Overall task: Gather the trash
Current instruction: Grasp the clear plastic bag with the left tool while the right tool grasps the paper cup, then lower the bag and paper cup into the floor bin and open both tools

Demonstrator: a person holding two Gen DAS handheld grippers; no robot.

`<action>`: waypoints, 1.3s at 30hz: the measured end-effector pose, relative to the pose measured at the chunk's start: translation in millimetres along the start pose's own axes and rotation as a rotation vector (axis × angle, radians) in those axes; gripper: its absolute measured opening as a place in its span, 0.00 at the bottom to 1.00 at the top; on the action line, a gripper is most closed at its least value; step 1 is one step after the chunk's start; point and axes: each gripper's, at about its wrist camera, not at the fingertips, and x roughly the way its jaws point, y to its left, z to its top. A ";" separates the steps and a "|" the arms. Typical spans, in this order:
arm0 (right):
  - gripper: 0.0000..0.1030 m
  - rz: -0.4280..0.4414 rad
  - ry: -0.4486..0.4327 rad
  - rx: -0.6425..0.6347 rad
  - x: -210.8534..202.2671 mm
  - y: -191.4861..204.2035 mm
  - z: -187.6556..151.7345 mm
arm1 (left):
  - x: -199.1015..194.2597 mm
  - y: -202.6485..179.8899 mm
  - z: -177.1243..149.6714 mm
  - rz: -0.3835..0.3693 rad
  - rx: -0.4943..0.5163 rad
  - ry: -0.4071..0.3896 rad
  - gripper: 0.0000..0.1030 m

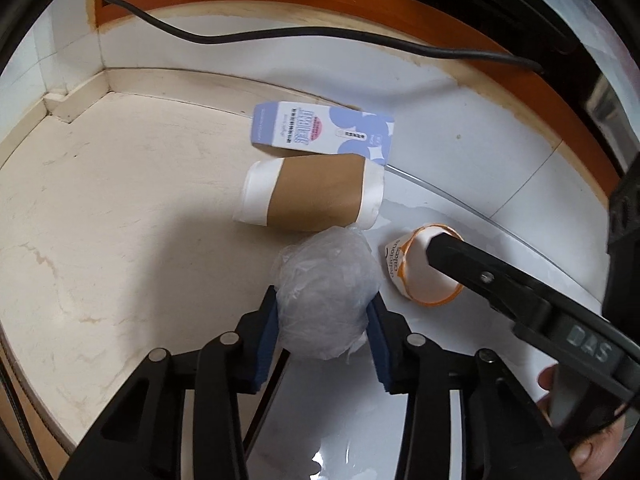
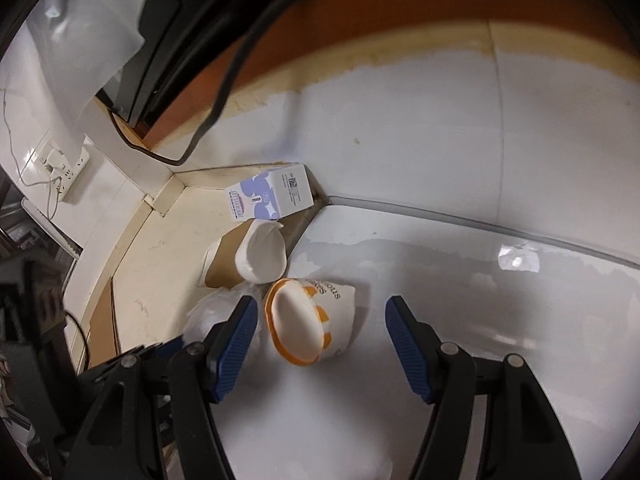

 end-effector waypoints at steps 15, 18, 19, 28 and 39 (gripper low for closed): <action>0.21 0.035 -0.012 -0.078 -48.3 27.8 -49.6 | -80.3 5.8 -59.7 0.011 0.034 -0.035 0.34; 0.21 0.043 -0.024 -0.072 -71.7 33.6 -68.1 | -108.4 12.4 -76.1 -0.007 0.041 -0.044 0.34; 0.20 0.048 -0.029 -0.072 -82.9 36.7 -77.5 | -118.5 13.5 -83.6 -0.016 0.042 -0.048 0.34; 0.20 0.055 -0.083 -0.138 -169.8 82.6 -156.3 | -201.2 26.5 -168.2 -0.083 0.022 -0.064 0.34; 0.21 0.015 -0.063 -0.257 -222.6 148.2 -262.3 | -231.8 47.4 -280.3 -0.110 -0.055 -0.033 0.34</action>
